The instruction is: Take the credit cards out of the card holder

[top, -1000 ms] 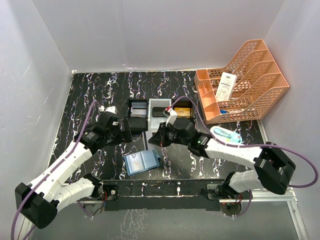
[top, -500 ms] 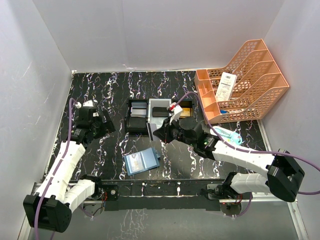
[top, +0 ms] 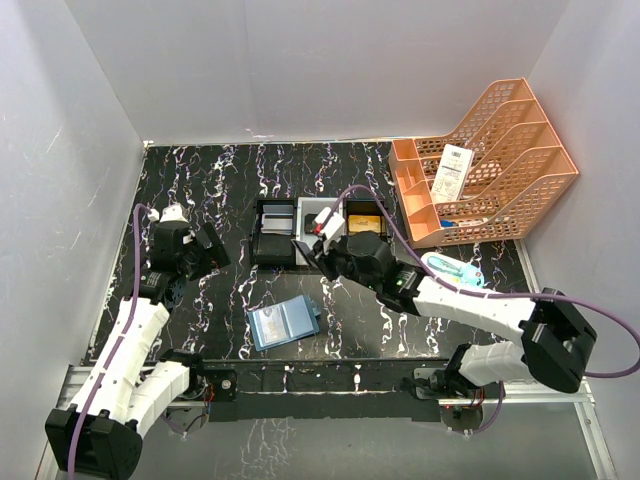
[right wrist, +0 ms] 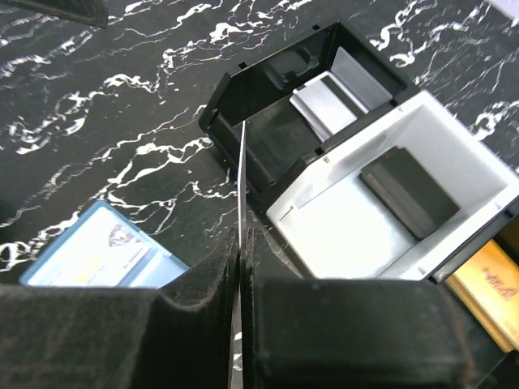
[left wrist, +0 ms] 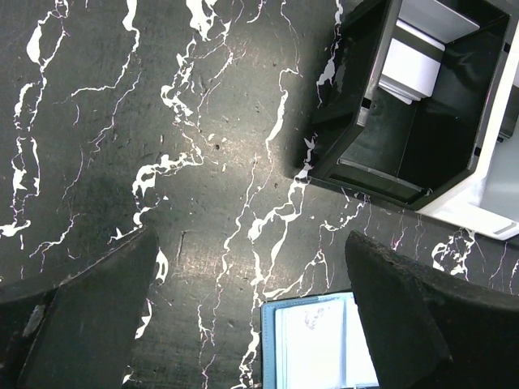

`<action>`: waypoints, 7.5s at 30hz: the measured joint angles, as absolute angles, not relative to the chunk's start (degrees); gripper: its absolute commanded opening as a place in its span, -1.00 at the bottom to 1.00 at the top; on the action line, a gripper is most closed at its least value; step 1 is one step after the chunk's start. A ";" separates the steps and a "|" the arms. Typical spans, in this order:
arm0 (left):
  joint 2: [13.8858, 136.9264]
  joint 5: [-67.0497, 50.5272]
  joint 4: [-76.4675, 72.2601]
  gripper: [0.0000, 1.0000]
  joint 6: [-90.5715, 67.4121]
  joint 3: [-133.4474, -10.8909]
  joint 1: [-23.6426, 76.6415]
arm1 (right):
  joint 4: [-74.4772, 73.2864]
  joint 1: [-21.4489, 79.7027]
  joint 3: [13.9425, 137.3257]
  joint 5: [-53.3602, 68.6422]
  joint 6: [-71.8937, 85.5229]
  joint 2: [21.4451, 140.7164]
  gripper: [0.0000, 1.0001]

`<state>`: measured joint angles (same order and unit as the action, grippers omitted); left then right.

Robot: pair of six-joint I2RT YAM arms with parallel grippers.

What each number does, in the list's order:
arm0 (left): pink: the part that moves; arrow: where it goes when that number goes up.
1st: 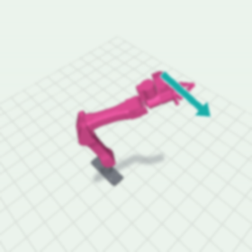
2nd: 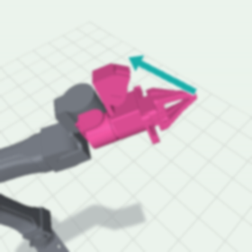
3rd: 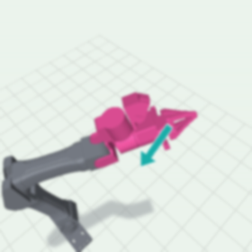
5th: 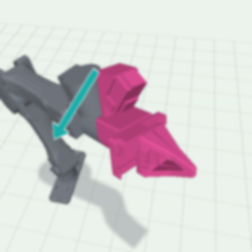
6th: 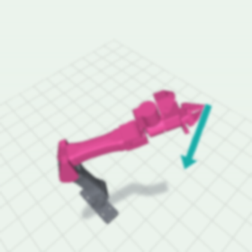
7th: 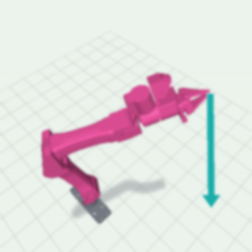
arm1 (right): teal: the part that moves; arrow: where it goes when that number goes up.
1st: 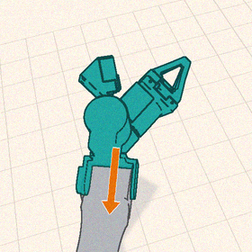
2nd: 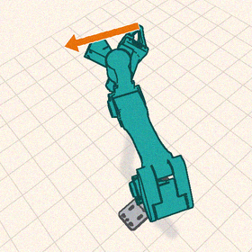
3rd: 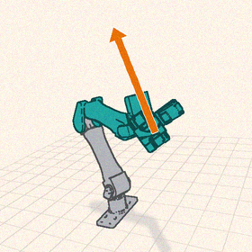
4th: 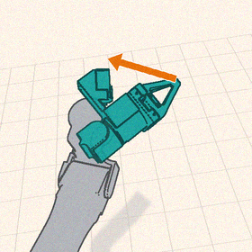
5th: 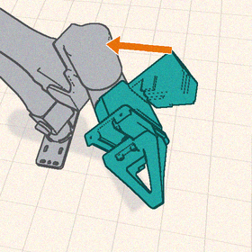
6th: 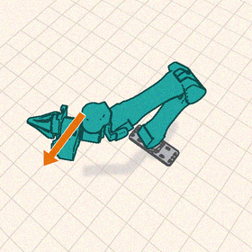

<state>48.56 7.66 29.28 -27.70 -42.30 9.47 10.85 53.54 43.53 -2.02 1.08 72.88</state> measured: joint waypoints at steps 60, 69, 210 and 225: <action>42.02 21.65 34.92 0.97 -32.14 -42.35 9.50 | -11.84 52.69 101.58 -20.91 -35.75 128.81 -1.00; 42.00 21.65 34.92 0.97 -32.14 -42.33 9.47 | -11.94 52.34 102.10 -18.87 -40.66 131.41 -1.00; 45.23 20.34 34.81 0.97 -31.94 -42.33 9.50 | -18.63 73.52 70.28 -19.42 46.17 107.07 0.25; 45.23 20.34 34.81 0.97 -31.94 -42.33 9.47 | -26.11 73.52 77.95 -19.81 45.12 111.61 0.33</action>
<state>45.23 20.34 34.81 -31.94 -42.33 9.47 -26.11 73.52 77.95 -19.81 45.12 111.61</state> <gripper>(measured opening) 0.985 0.668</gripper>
